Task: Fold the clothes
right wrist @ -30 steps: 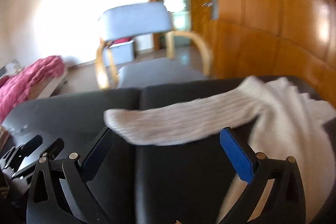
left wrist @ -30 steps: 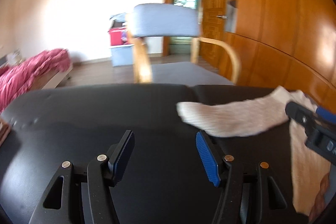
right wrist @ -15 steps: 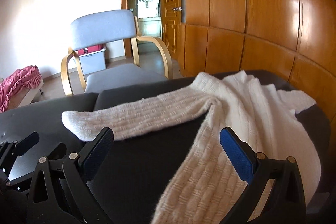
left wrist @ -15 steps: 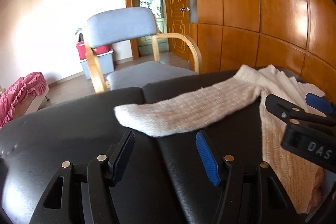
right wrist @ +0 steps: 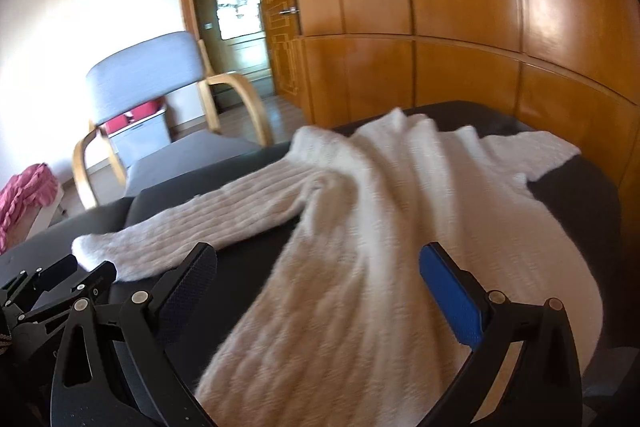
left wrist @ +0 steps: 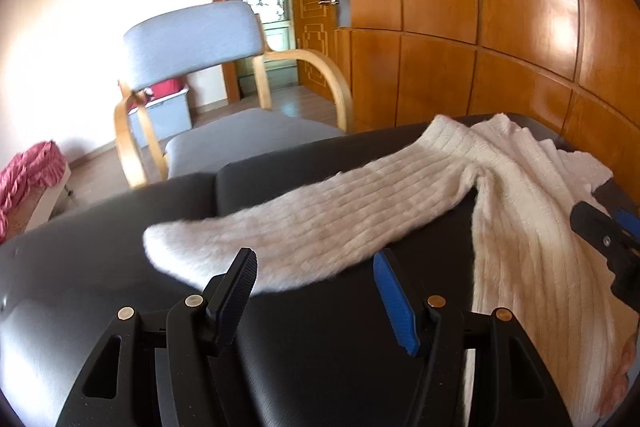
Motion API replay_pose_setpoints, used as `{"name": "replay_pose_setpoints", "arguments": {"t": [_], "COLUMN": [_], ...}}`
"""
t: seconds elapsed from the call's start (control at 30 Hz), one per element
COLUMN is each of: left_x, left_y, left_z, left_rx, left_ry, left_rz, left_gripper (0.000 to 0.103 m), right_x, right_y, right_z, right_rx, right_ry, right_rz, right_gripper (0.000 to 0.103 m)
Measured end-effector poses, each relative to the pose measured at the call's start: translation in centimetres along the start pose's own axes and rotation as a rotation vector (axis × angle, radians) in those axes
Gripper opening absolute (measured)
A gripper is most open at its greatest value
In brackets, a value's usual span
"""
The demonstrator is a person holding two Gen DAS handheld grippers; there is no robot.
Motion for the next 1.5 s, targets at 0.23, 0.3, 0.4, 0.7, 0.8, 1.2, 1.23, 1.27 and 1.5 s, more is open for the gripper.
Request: {"name": "replay_pose_setpoints", "arguments": {"t": [0.23,0.3,0.4,0.7,0.8,1.2,1.23,1.27,1.5], "left_x": [1.2,1.0,1.1,4.2,5.0,10.4,10.6,10.6,10.6], "left_y": [-2.4,-2.7,-2.8,-2.7,-2.7,-2.2,-2.2,-2.3,-3.1], "left_z": [5.1,7.2,10.0,12.7,12.7,10.7,10.5,10.3,8.9], "left_rx": [-0.019,-0.064,-0.132,-0.151,-0.163,-0.111,-0.114,-0.12,-0.197], "left_ry": [-0.085,-0.085,-0.076,-0.067,-0.031,-0.031,-0.018,-0.003,0.149], "left_rz": [0.102,0.094,0.093,0.198,0.185,0.348,0.343,0.334,0.274], "left_gripper": [0.062,0.062,0.062,0.062,0.06,0.001,0.001,0.003,0.023], "right_x": [4.1,4.9,5.8,6.5,7.1,7.5,7.6,7.7,7.8], "right_y": [0.0,0.0,-0.2,0.2,0.4,1.4,1.5,1.6,1.7], "right_z": [0.4,0.5,1.0,2.2,2.6,2.5,2.4,2.3,1.9], "right_rx": [-0.023,-0.024,-0.027,-0.045,-0.049,-0.053,-0.052,-0.05,-0.045], "right_ry": [0.064,0.063,0.068,0.065,0.064,0.063,0.064,0.065,0.055], "right_rz": [0.06,0.081,0.099,0.105,0.125,0.157,0.163,0.168,0.191], "right_gripper": [0.103,0.103,0.103,0.103,0.103,0.103,0.103,0.103,0.103]}}
Point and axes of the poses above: each gripper's, at about its wrist camera, not at the fingertips, and z roughly the way its jaws point, x to its right, y to its underside, the point moved 7 cm from there along z, roughly the way its jaws point, and after that the axes turned 13 degrees about -y, right-handed, at the moved point
